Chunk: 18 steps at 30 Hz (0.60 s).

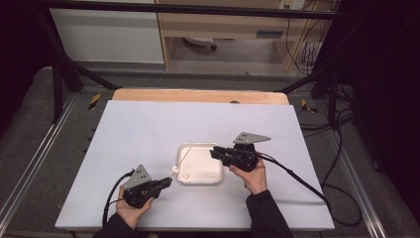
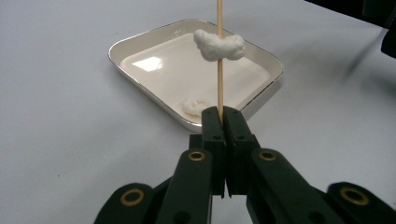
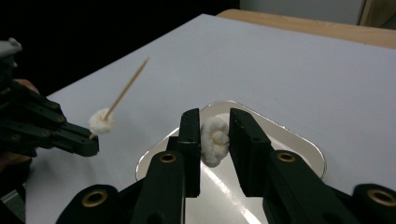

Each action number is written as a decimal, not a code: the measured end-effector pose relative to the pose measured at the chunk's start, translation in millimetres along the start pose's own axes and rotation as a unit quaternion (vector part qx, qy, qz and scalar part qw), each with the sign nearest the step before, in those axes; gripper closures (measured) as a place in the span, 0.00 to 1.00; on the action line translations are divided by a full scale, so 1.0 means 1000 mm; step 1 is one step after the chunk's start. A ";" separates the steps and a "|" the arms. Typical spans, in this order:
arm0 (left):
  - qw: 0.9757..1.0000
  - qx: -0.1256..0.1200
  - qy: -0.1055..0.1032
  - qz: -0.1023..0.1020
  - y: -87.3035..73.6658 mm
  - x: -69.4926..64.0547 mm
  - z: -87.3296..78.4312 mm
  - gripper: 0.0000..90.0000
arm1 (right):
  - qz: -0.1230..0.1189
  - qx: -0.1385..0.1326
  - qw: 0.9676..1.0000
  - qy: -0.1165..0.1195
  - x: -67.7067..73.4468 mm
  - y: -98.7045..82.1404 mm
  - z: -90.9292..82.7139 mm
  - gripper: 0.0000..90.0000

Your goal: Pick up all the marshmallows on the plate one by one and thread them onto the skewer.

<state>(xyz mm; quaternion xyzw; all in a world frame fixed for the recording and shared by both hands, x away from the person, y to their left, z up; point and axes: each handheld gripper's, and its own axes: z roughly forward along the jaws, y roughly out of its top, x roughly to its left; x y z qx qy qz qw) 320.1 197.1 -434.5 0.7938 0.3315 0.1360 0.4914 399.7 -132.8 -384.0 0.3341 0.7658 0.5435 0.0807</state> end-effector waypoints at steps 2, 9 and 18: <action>1.000 0.000 0.000 0.000 0.000 0.000 0.000 0.99 | 0.006 -0.012 1.000 0.007 0.000 0.004 -0.005 0.84; 1.000 0.000 -0.012 0.008 0.000 -0.003 0.002 0.99 | 0.031 -0.048 0.997 0.049 0.001 0.012 -0.014 0.84; 0.999 -0.001 -0.025 0.022 0.001 -0.007 0.003 0.99 | 0.046 -0.061 0.994 0.078 0.004 0.019 -0.012 0.84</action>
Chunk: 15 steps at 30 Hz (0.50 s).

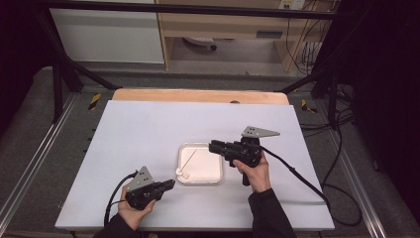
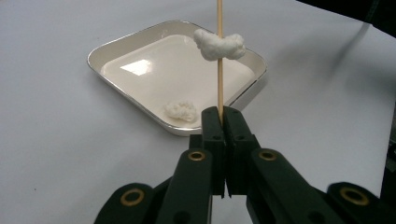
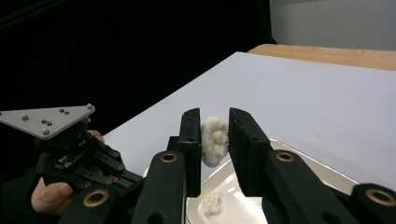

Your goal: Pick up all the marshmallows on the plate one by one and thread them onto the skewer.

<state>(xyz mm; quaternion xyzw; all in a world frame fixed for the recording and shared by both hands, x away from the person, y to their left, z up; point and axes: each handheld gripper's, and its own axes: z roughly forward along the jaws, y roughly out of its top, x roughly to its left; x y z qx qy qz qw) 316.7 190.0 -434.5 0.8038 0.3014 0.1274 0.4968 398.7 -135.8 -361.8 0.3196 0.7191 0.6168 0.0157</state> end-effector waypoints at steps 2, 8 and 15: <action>1.000 0.000 -0.003 0.005 0.000 -0.001 0.000 0.99 | 0.004 0.000 1.000 0.009 0.000 0.000 0.004 0.84; 1.000 0.003 -0.008 0.014 0.001 -0.004 0.002 0.99 | 0.011 0.011 1.000 0.018 0.000 -0.003 0.015 0.83; 1.000 0.004 -0.010 0.019 0.001 -0.005 0.002 0.99 | 0.018 0.017 0.999 0.026 -0.001 -0.006 0.019 0.83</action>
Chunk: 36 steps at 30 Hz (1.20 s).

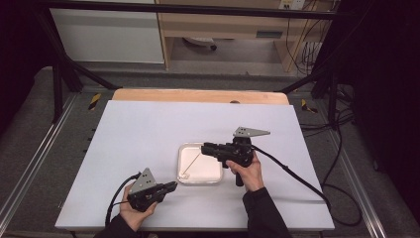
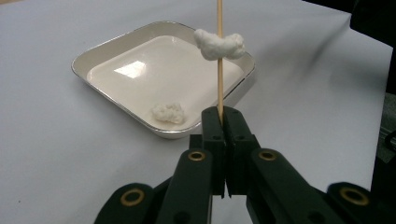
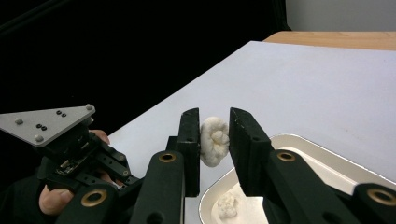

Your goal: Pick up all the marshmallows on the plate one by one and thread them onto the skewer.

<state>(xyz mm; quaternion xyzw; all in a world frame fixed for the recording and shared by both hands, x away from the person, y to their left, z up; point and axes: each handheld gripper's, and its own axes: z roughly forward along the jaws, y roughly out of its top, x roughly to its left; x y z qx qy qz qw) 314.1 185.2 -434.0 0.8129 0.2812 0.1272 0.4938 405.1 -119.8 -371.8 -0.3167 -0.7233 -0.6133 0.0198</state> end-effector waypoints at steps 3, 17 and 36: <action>1.000 0.000 -0.001 0.004 0.000 -0.001 0.000 0.99 | 0.000 0.005 1.000 0.003 0.000 -0.001 0.001 0.83; 1.000 0.011 0.000 0.002 -0.001 -0.001 0.003 0.99 | 0.009 0.020 1.000 0.022 0.002 -0.008 0.006 0.88; 1.000 0.019 -0.002 -0.016 -0.002 -0.004 0.007 0.99 | 0.023 0.008 1.000 0.014 0.006 -0.024 0.019 0.91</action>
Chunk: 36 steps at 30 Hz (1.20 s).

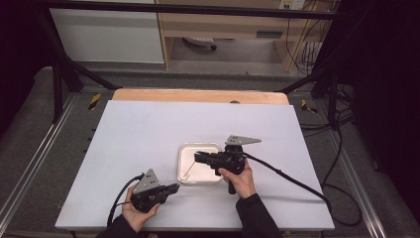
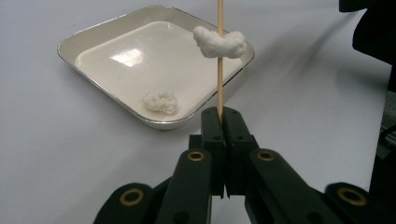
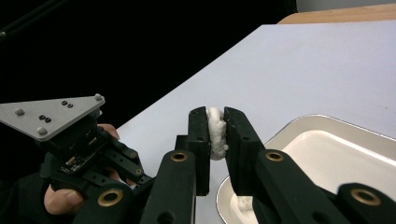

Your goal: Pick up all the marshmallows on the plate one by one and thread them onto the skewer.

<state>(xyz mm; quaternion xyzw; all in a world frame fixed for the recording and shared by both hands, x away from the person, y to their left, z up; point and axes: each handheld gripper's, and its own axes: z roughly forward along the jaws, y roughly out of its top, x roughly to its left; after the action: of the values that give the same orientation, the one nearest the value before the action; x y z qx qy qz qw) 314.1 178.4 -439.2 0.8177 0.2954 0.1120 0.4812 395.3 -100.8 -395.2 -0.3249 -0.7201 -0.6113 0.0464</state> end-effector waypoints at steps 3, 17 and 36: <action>1.000 0.001 0.001 0.001 0.000 0.000 0.000 0.99 | 0.000 -0.001 1.000 0.002 0.000 -0.001 0.001 0.92; 1.000 -0.002 0.003 0.003 -0.001 -0.001 0.000 0.99 | 0.007 -0.012 1.000 0.014 0.004 -0.007 0.003 0.92; 1.000 -0.001 0.008 0.013 0.000 -0.003 0.001 0.99 | 0.013 -0.017 0.999 0.024 0.005 -0.014 0.002 0.93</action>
<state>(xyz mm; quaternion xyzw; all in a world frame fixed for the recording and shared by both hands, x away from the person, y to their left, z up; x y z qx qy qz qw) 312.5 176.1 -439.8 0.8200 0.2880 0.1249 0.4785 385.2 -97.2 -405.3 -0.3199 -0.7044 -0.6302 0.0658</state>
